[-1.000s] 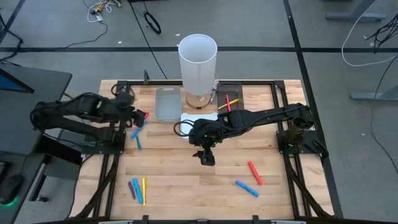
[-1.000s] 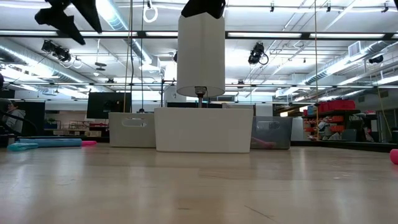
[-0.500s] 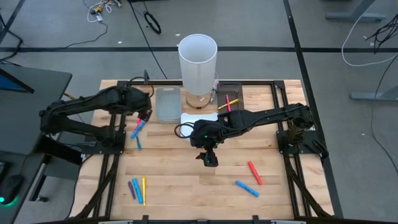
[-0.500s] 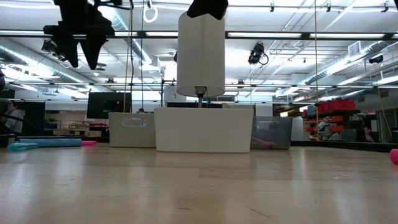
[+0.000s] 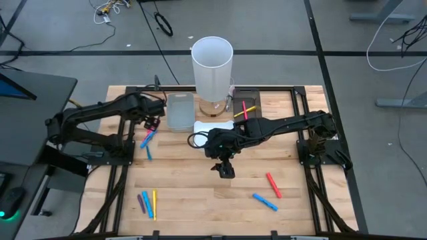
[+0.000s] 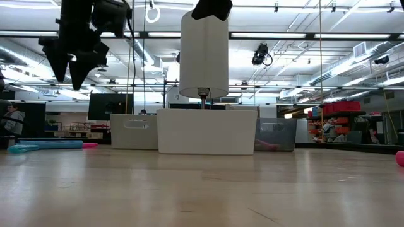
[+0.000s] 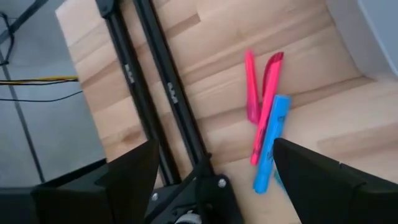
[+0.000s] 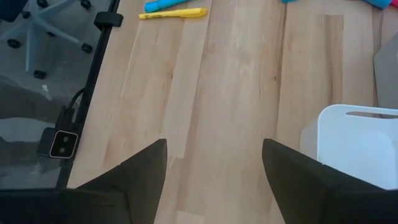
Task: Pick & Place Markers
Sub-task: Put the pink marker pen into the black bin
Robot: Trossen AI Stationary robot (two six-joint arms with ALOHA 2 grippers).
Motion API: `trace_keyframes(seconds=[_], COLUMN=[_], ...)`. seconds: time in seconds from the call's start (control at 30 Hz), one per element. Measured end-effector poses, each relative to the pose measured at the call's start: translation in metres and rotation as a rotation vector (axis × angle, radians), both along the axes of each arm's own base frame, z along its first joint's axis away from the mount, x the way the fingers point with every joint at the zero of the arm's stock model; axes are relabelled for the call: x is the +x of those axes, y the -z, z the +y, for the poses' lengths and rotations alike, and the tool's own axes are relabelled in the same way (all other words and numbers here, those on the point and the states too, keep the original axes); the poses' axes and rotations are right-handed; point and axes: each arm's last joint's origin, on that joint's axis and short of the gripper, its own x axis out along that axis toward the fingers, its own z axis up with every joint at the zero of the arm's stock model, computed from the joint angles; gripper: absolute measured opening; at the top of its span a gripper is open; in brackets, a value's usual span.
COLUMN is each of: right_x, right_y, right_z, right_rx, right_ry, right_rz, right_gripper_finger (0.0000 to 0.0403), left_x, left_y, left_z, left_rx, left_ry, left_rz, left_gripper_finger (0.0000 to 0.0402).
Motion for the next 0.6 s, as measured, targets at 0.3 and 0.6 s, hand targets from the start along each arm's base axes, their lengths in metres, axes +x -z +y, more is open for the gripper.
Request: trace_keyframes(seconds=[0.3, 0.6], right_x=[0.0, 0.0], right_y=[0.0, 0.0], right_z=[0.0, 0.002], right_rx=[0.006, 0.028], right_ry=[0.007, 0.036], right_rz=[0.0, 0.009], right_gripper_finger=[0.0263, 0.0263], left_x=[0.01, 0.005], left_y=[0.036, 0.051], left_z=[0.015, 0.035], left_rx=[-0.094, -0.114], left_ry=[0.158, 0.221], left_rz=[-0.135, -0.194], left_gripper_finger=[0.032, 0.032])
